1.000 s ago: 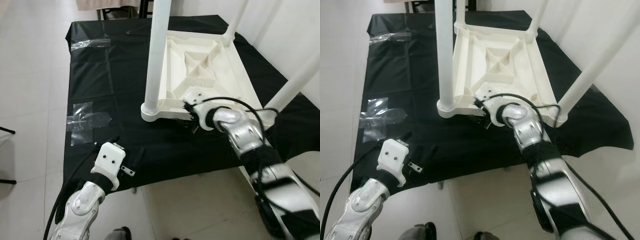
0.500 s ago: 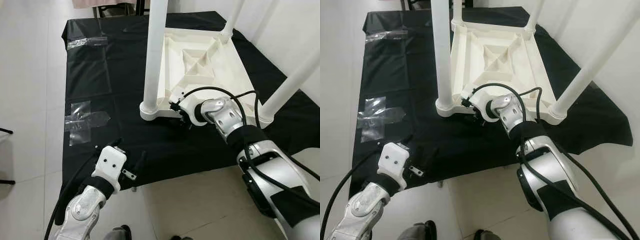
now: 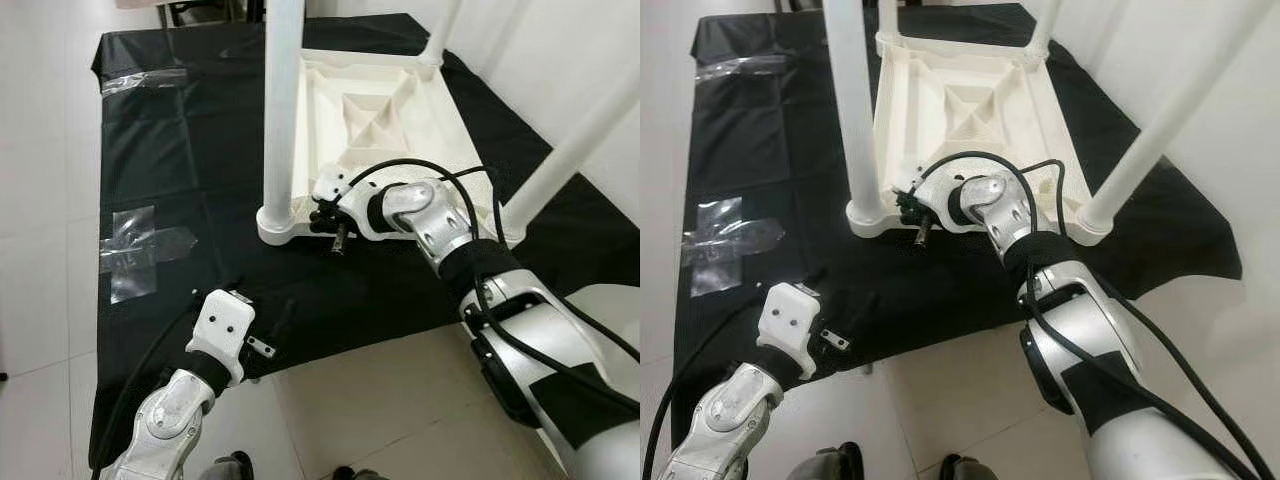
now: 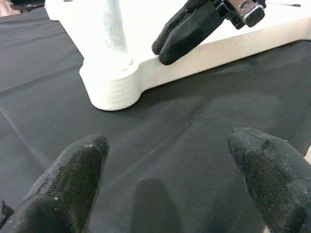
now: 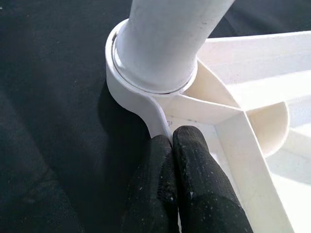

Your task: Building children table

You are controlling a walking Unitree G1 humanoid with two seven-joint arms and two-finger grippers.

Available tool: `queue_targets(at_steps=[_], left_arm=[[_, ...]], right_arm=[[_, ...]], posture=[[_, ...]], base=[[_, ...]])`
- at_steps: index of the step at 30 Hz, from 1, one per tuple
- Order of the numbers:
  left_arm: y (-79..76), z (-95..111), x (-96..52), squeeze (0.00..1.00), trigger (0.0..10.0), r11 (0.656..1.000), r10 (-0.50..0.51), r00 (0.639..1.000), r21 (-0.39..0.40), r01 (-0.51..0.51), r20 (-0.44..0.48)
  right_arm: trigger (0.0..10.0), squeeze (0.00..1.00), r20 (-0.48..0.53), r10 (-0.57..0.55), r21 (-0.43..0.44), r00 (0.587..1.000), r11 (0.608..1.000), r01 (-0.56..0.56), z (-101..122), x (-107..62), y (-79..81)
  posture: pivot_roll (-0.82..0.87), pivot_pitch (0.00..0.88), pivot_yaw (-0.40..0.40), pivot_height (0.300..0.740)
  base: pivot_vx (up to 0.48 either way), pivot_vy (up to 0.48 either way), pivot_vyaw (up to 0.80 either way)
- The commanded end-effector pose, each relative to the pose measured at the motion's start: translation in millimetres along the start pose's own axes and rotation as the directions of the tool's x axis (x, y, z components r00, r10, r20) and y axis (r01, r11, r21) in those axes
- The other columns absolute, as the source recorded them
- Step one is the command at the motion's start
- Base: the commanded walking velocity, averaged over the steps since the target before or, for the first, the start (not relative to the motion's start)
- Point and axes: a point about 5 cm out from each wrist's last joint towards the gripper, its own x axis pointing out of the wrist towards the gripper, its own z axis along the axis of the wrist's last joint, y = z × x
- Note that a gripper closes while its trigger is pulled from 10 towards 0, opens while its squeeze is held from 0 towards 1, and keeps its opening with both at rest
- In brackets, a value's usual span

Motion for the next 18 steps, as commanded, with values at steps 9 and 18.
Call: queue_targets(at_steps=[9, 18], left_arm=[[-4.2, 0, -2.5, 0.0, 10.0, 1.0, 0.001, 1.0, -0.018, -0.001, -0.005], [-5.9, 1, -3.3, 0.0, 10.0, 1.0, 0.001, 1.0, -0.023, -0.001, -0.004]], right_arm=[[10.0, 1.0, -0.014, 0.1, 0.027, 0.995, 0.995, -0.099, 1, 16.7, 15.8], [10.0, 0.0, -0.026, 0.127, 0.019, 0.992, 0.992, -0.126, 13, 8.9, 4.5]], posture=[[0.18, 0.255, -0.154, 0.74], [0.17, 0.262, -0.16, 0.74]], base=[[0.0, 0.0, 0.0], [0.0, 0.0, 0.0]])
